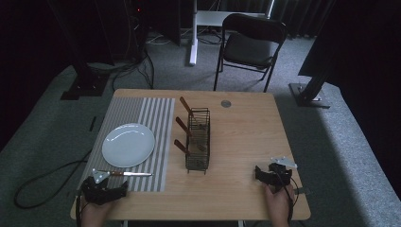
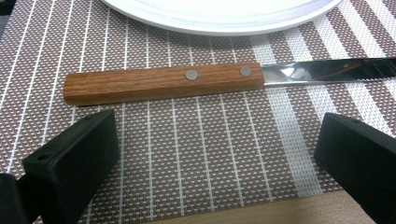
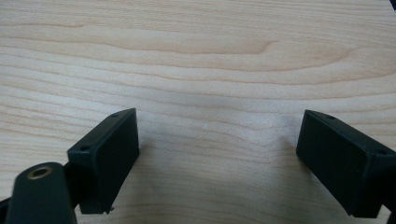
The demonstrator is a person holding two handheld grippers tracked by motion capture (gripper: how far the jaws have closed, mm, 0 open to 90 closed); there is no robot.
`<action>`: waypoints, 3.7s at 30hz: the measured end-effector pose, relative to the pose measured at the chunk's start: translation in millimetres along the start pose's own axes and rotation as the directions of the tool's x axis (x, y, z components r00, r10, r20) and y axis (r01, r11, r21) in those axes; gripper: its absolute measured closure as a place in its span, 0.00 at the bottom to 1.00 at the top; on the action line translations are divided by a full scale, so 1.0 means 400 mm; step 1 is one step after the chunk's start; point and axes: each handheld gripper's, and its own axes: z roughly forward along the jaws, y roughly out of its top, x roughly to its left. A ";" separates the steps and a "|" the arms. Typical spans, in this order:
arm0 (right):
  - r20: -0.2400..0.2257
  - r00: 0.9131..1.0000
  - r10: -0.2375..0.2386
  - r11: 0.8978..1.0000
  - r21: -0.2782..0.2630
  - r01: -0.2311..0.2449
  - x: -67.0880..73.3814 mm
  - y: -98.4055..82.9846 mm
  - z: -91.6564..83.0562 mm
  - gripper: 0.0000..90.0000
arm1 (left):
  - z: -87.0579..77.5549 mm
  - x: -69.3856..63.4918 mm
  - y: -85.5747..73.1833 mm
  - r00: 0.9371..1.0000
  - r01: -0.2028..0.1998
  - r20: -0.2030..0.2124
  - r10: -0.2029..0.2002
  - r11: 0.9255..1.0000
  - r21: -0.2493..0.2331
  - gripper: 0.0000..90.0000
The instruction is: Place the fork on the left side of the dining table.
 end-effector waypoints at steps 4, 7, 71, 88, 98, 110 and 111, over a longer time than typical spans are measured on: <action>0.000 1.000 0.000 1.000 0.000 0.000 0.000 0.000 0.000 0.14 | 0.000 0.000 0.000 1.000 0.000 0.000 0.000 1.000 0.001 0.00; -0.001 1.000 0.000 1.000 0.001 0.000 0.000 0.000 0.000 0.14 | 0.000 0.000 -0.001 1.000 -0.001 0.001 0.001 1.000 -0.003 0.00; 0.000 1.000 -0.001 1.000 -0.001 0.001 0.000 0.000 0.000 0.14 | -0.028 -0.079 0.174 0.960 -0.151 0.229 0.162 0.986 -0.064 0.03; 0.000 1.000 -0.001 1.000 -0.001 0.001 0.000 0.000 0.000 0.14 | -0.009 -0.109 0.272 0.947 -0.180 0.253 0.199 0.979 -0.096 0.04; 0.000 1.000 -0.002 1.000 -0.001 0.002 0.000 -0.001 0.000 0.14 | -0.001 -0.114 0.331 0.947 -0.168 0.253 0.197 0.977 -0.131 0.04; 0.000 1.000 -0.002 1.000 -0.001 0.002 0.000 -0.001 0.000 0.14 | 0.016 -0.117 0.400 0.940 -0.145 0.290 0.182 0.979 -0.145 0.04; 0.000 1.000 -0.002 1.000 -0.001 0.002 0.000 -0.001 0.000 0.14 | 0.015 -0.118 0.408 0.941 -0.143 0.285 0.181 0.979 -0.148 0.04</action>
